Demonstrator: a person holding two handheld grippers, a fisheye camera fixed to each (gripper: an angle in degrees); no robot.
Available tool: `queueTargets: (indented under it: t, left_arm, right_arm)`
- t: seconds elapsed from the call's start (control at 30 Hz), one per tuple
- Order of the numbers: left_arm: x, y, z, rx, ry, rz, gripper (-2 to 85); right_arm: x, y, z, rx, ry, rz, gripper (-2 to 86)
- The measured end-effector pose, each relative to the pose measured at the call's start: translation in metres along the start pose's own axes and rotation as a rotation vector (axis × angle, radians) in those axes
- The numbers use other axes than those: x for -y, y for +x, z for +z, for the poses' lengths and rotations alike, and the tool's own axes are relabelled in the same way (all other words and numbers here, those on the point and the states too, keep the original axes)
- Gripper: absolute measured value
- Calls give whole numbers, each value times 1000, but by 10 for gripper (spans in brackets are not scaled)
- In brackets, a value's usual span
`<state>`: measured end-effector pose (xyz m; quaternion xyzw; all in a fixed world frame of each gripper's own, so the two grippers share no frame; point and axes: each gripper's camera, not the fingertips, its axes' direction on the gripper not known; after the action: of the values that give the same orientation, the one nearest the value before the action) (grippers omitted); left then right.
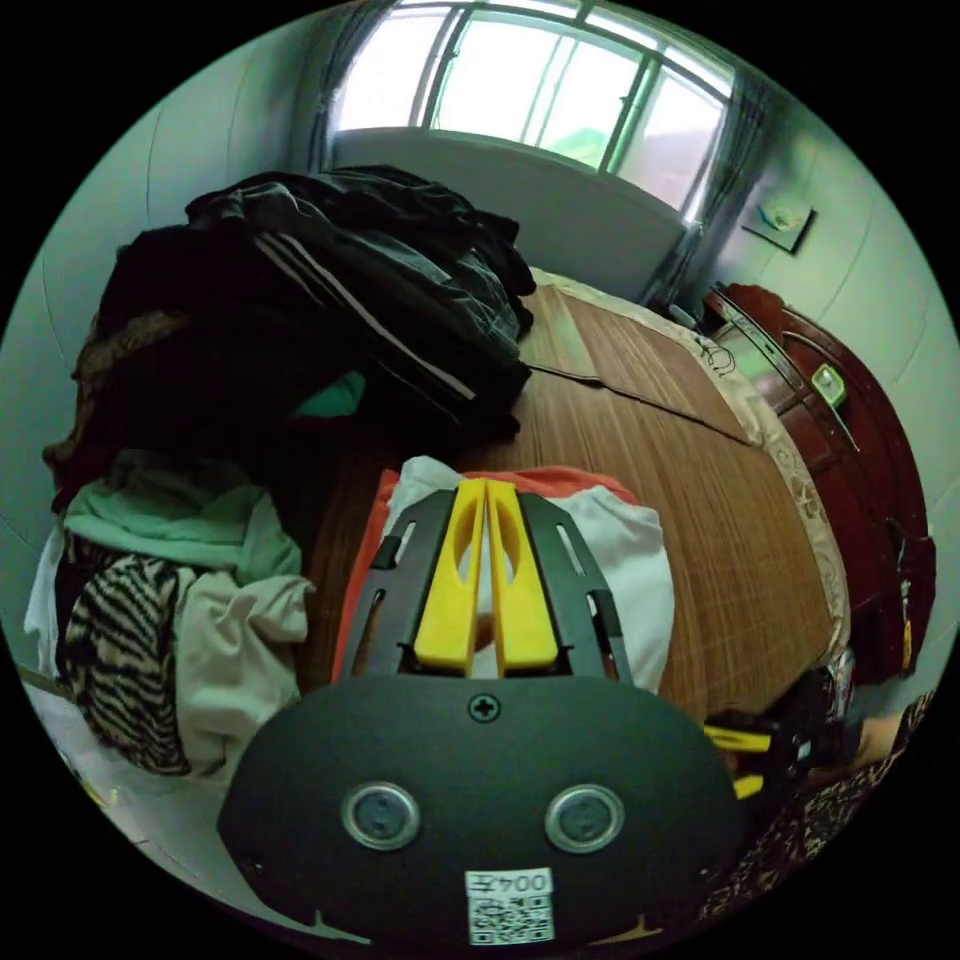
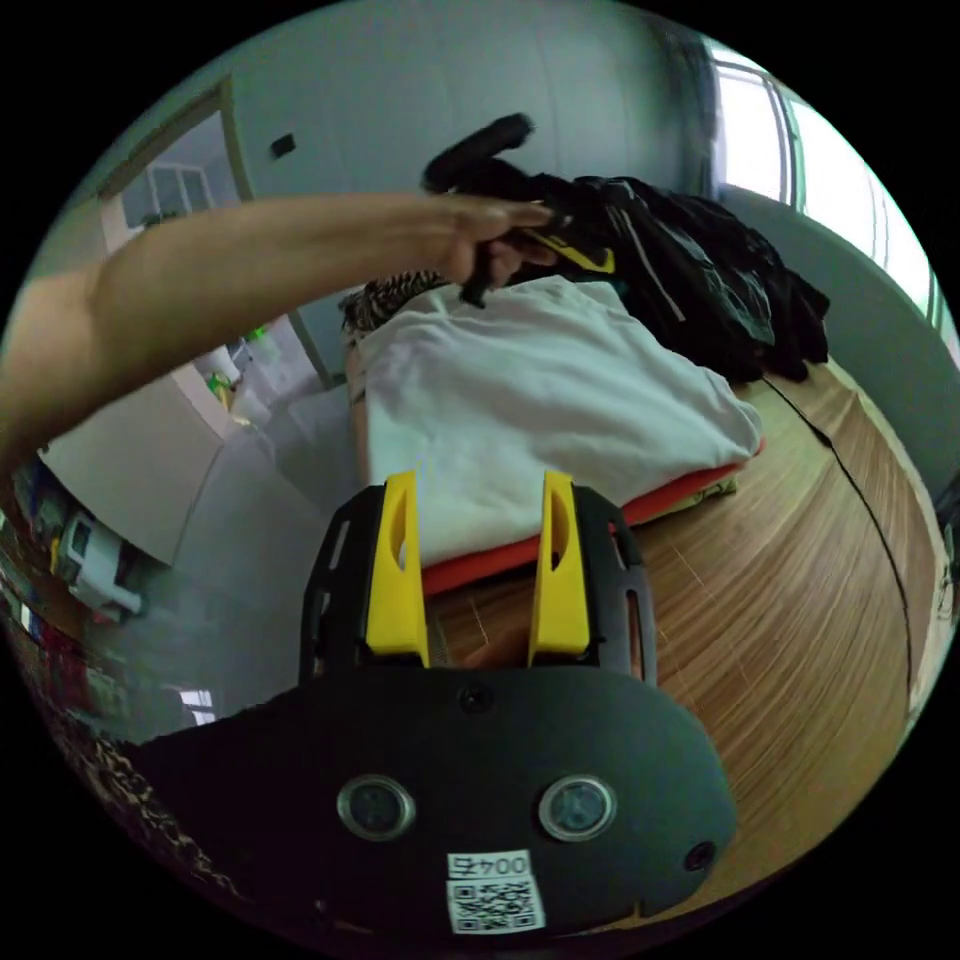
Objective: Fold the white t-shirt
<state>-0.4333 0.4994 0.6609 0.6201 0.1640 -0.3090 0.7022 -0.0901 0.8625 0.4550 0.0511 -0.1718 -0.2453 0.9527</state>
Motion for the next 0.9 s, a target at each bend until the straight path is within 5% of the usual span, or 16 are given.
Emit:
queueTargets:
  t: [0.13,0.47,0.7,0.9]
  left_arm:
    - [11,-29,36,43,-36,-120,1]
    - [-9,-74,88,74,-189,-290,1]
    - [-38,-80,-19,-171,167,-256,1]
    - [-131,-65,-106,-156,211,-154,2]
  right_arm:
    - [-5,2,28,9,-116,-19,171]
    - [-21,4,35,29,-67,2,169]
    - [-13,43,-28,-61,50,89,166]
    - [11,177,-39,25,8,486,138]
